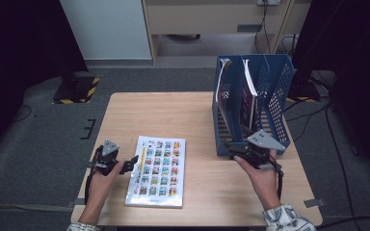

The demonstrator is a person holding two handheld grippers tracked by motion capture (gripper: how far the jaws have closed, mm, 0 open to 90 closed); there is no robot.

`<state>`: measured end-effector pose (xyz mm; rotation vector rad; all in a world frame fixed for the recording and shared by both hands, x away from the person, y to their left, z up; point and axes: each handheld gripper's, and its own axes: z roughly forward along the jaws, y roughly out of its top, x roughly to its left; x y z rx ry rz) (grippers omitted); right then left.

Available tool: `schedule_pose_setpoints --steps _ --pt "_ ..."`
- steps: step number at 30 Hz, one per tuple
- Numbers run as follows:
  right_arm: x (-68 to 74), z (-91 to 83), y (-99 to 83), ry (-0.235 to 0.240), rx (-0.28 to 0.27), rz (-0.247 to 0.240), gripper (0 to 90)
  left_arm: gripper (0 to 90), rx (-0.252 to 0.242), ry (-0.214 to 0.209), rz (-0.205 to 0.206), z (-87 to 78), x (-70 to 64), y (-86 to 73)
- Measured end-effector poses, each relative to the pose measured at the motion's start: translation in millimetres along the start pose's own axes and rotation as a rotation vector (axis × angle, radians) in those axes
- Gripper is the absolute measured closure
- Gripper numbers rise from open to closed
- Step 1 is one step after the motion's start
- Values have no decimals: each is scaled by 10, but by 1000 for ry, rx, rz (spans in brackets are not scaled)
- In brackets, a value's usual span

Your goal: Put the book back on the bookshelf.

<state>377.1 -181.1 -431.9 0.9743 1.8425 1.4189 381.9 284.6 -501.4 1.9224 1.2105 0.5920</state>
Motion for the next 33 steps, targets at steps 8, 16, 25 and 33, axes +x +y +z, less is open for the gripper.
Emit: schedule_pose_setpoints --steps 8,16,25,33 --pt "523 239 -67 156 73 -64 95 41 28 -13 13 56 -62 2" --pt "929 560 -178 245 137 -106 94 45 30 8 5 108 -110 -19" --pt "1245 1012 -355 318 256 -142 158 59 50 2 3 132 -128 -19" --pt "1279 1210 -551 352 427 -94 181 142 62 -5 5 130 -114 -26"
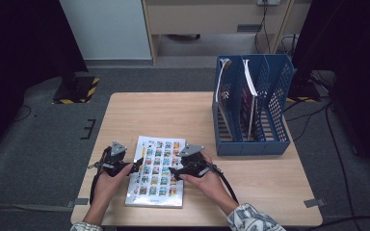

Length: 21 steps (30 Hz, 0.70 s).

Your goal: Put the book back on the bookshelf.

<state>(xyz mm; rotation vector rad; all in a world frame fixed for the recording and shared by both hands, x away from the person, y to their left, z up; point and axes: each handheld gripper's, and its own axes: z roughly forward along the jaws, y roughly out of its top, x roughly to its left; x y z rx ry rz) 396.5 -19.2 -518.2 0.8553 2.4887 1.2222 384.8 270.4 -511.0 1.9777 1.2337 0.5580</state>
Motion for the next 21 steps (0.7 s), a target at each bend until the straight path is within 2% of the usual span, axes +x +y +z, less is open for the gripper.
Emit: schedule_pose_setpoints --steps 3,5,9,13,15,21 --pt "19 6 -9 -9 -5 2 197 159 12 -3 -15 16 12 -2" --pt "26 24 -19 -4 11 4 192 169 29 -7 -37 31 14 -5" --pt "20 62 -60 -3 26 14 170 186 37 -19 -35 66 -16 -2" --pt "10 76 -68 -2 20 23 153 160 54 -14 -25 129 -35 -25" --pt "4 81 -77 1 17 36 147 135 52 -21 -47 143 -38 -30" --pt "-7 83 -108 6 3 60 143 112 55 -29 -60 155 -39 -38"
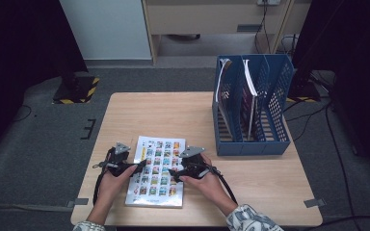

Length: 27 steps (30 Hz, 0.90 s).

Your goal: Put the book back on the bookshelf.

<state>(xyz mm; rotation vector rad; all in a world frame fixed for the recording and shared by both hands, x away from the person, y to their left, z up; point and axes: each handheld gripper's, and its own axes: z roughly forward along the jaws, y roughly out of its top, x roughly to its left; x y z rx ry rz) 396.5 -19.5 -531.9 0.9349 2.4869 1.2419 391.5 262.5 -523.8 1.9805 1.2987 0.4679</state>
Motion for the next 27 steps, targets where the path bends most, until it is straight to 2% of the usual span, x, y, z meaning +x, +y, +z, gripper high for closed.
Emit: schedule_pose_setpoints --steps 10,17,21,23,27 --pt "-37 11 -35 21 -8 59 130 110 11 -57 -26 23 -29 -15" --pt "-48 0 -50 34 2 88 130 109 10 -71 -32 33 -38 -21" --pt "-61 -8 -63 47 6 102 130 110 15 -99 -38 53 -59 -20" --pt "-67 -4 -69 54 7 127 129 110 17 -112 -41 61 -70 -20" --pt "-63 -15 -78 61 13 127 129 104 17 -124 -43 74 -96 -23"
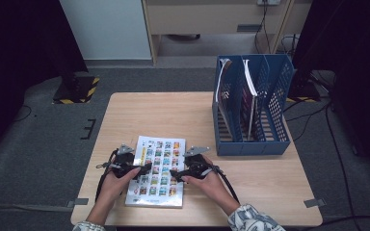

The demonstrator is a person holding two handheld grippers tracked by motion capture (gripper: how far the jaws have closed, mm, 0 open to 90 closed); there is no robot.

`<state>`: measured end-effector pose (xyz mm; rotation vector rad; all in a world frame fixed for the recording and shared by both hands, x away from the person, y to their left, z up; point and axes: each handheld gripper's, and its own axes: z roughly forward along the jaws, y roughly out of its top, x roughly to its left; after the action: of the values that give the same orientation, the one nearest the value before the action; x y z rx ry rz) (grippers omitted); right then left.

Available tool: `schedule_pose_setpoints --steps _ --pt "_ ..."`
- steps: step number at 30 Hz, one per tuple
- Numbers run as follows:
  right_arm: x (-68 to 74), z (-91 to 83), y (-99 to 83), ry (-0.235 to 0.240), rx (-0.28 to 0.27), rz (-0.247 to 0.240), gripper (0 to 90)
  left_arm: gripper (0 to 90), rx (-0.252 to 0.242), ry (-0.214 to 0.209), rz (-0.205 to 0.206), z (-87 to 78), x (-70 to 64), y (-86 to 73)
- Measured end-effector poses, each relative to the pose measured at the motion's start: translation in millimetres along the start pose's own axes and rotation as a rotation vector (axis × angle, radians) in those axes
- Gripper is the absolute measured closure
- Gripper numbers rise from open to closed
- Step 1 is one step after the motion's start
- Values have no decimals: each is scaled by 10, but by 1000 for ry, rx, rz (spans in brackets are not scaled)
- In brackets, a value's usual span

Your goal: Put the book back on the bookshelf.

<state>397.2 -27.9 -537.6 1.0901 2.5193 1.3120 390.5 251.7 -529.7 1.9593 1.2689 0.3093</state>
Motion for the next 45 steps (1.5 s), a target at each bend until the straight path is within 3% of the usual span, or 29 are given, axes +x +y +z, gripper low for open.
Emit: schedule_pose_setpoints --steps 6,12,14,22,25,28,30,38,40,42,45 --pt "2 -9 -12 10 0 -10 126 103 2 7 -13 6 -10 10" --pt "5 -9 -12 9 1 -10 125 209 0 50 -35 -46 -34 50" --pt "5 -9 -12 9 1 -10 125 219 -20 32 -61 -94 -21 68" --pt "5 -9 -13 9 1 -10 125 389 -91 -31 -48 -279 -19 111" --pt "7 -14 -13 11 6 -6 125 435 -51 -77 -45 -275 -25 93" --pt "4 -16 -17 14 4 -12 125 476 -23 -94 -45 -245 -21 78" --pt "2 -19 -20 19 4 -14 125 487 -18 -94 -40 -228 -32 81" --pt "1 -23 -20 25 5 -13 125 517 -1 -167 -16 -301 40 100" --pt "-4 -23 -22 27 5 -19 125 530 -10 -192 -40 -312 49 104" --pt "-8 -23 -22 29 5 -21 125 526 -26 -186 -67 -283 39 121" --pt "-14 -25 -21 34 7 -26 125 514 -31 -167 -39 -189 -7 158"
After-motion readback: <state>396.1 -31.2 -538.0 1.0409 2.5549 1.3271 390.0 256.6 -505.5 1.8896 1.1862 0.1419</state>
